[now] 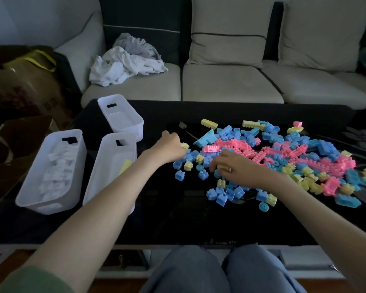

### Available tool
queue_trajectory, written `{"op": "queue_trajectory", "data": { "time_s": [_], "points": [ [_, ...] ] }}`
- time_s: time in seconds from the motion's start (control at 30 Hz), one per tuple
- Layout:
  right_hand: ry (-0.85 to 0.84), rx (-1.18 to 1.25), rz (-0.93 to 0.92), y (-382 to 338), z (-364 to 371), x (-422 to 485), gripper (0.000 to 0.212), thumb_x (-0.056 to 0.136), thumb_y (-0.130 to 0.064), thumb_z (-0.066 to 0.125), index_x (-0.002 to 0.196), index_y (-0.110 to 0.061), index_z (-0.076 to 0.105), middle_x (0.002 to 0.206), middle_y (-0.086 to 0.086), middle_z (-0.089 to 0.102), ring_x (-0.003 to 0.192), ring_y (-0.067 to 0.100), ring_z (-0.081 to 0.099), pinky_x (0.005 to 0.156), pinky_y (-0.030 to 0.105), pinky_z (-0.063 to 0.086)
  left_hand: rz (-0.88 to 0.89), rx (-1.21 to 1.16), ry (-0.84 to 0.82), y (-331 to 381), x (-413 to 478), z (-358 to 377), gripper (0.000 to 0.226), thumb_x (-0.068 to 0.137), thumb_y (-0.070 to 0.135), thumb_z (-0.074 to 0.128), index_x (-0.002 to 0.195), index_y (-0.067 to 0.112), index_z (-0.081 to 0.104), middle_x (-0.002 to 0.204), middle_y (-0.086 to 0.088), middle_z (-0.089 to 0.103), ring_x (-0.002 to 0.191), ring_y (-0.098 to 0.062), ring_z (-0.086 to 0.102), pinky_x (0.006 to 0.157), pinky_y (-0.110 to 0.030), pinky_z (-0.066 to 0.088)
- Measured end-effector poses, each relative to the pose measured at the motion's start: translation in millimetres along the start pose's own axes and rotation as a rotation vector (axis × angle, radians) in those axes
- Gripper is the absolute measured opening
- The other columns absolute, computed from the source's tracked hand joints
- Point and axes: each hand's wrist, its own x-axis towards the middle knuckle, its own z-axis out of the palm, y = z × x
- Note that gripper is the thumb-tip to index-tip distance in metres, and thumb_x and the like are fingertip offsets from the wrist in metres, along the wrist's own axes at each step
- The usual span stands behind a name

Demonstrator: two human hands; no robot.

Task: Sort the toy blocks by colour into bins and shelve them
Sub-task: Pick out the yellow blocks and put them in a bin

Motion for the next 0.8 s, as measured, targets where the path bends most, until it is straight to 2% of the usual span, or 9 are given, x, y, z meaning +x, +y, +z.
{"op": "queue_trajectory", "data": {
  "time_s": [0.07, 0.13, 0.2, 0.23, 0.3, 0.43, 0.53, 0.67, 0.8],
  "points": [
    [-0.099, -0.013, 0.007, 2, 2, -6, 0.020, 0.097, -0.017, 0.046, 0.111, -0.024, 0.059, 0.091, -0.010, 0.036, 0.085, 0.006, 0.042, 0.080, 0.026, 0.038, 0.045, 0.007, -0.056, 0, -13, 2, 0.015, 0.087, 0.009, 0.044, 0.092, 0.001, 0.056, 0.106, -0.011, 0.045, 0.100, -0.024, 0.049, 0.060, -0.023, 0.036],
    [-0.170, -0.040, 0.017, 4, 5, -7, 0.021, 0.096, -0.018, 0.051, 0.115, -0.023, 0.058, 0.091, -0.011, 0.034, 0.087, 0.009, 0.041, 0.084, 0.026, 0.040, 0.074, 0.020, -0.093, 4, -24, 6, 0.008, 0.090, 0.006, 0.042, 0.088, 0.008, 0.049, 0.079, 0.001, 0.034, 0.083, -0.017, 0.041, 0.060, -0.016, 0.030],
    [-0.190, -0.075, 0.025, 5, 8, -5, 0.026, 0.094, -0.020, 0.054, 0.120, -0.024, 0.054, 0.091, -0.012, 0.032, 0.085, 0.006, 0.040, 0.083, 0.024, 0.039, 0.068, 0.023, -0.092, 4, -24, 15, 0.019, 0.092, 0.011, 0.046, 0.076, 0.019, 0.041, 0.073, 0.005, 0.026, 0.065, -0.008, 0.033, 0.059, -0.014, 0.029],
    [-0.191, -0.087, 0.030, 6, 8, -4, 0.028, 0.093, -0.021, 0.055, 0.121, -0.024, 0.053, 0.091, -0.012, 0.032, 0.087, 0.008, 0.041, 0.082, 0.024, 0.039, 0.067, 0.026, -0.078, 3, -26, 17, 0.022, 0.092, 0.013, 0.047, 0.074, 0.022, 0.039, 0.074, 0.004, 0.030, 0.063, -0.006, 0.033, 0.057, -0.015, 0.030],
    [-0.189, -0.106, 0.044, 8, 9, -2, 0.029, 0.092, -0.022, 0.056, 0.121, -0.025, 0.052, 0.092, -0.012, 0.032, 0.093, 0.015, 0.044, 0.081, 0.026, 0.040, 0.064, -0.002, -0.089, 2, -27, 21, 0.002, 0.093, 0.015, 0.046, 0.093, 0.014, 0.047, 0.085, -0.002, 0.046, 0.065, -0.008, 0.041, 0.055, -0.020, 0.033],
    [-0.155, -0.128, 0.085, 10, 13, 2, 0.025, 0.092, -0.026, 0.057, 0.116, -0.022, 0.054, 0.098, -0.008, 0.035, 0.096, 0.016, 0.044, 0.082, 0.027, 0.040, 0.081, -0.024, -0.056, -2, -29, 26, 0.036, 0.099, 0.022, 0.045, 0.129, 0.003, 0.036, 0.097, -0.008, 0.051, 0.070, -0.013, 0.049, 0.054, -0.024, 0.036],
    [-0.103, -0.088, 0.116, 11, 15, 5, 0.025, 0.093, -0.029, 0.055, 0.117, -0.021, 0.055, 0.098, -0.009, 0.036, 0.095, 0.012, 0.043, 0.081, 0.025, 0.037, 0.065, -0.057, -0.009, 2, -26, 33, 0.038, 0.100, 0.023, 0.047, 0.128, 0.000, 0.038, 0.086, -0.004, 0.048, 0.065, -0.010, 0.045, 0.049, -0.022, 0.030],
    [0.009, -0.037, 0.108, 12, 13, 2, 0.020, 0.094, -0.024, 0.054, 0.113, -0.019, 0.057, 0.090, -0.016, 0.035, 0.086, 0.005, 0.040, 0.070, 0.015, 0.031, 0.095, 0.003, -0.007, 10, -22, 40, 0.052, 0.088, 0.031, 0.066, 0.122, 0.000, 0.043, 0.103, -0.009, 0.051, 0.082, -0.018, 0.052, 0.052, -0.020, 0.032],
    [0.089, 0.009, 0.098, 6, 9, -1, 0.017, 0.094, -0.020, 0.053, 0.110, -0.017, 0.057, 0.099, -0.005, 0.042, 0.093, 0.009, 0.043, 0.082, 0.020, 0.034, 0.082, 0.145, -0.021, 13, -17, 42, 0.032, 0.090, 0.026, 0.063, 0.111, 0.003, 0.054, 0.108, -0.011, 0.060, 0.094, -0.024, 0.060, 0.067, -0.027, 0.039]
  ]
}}
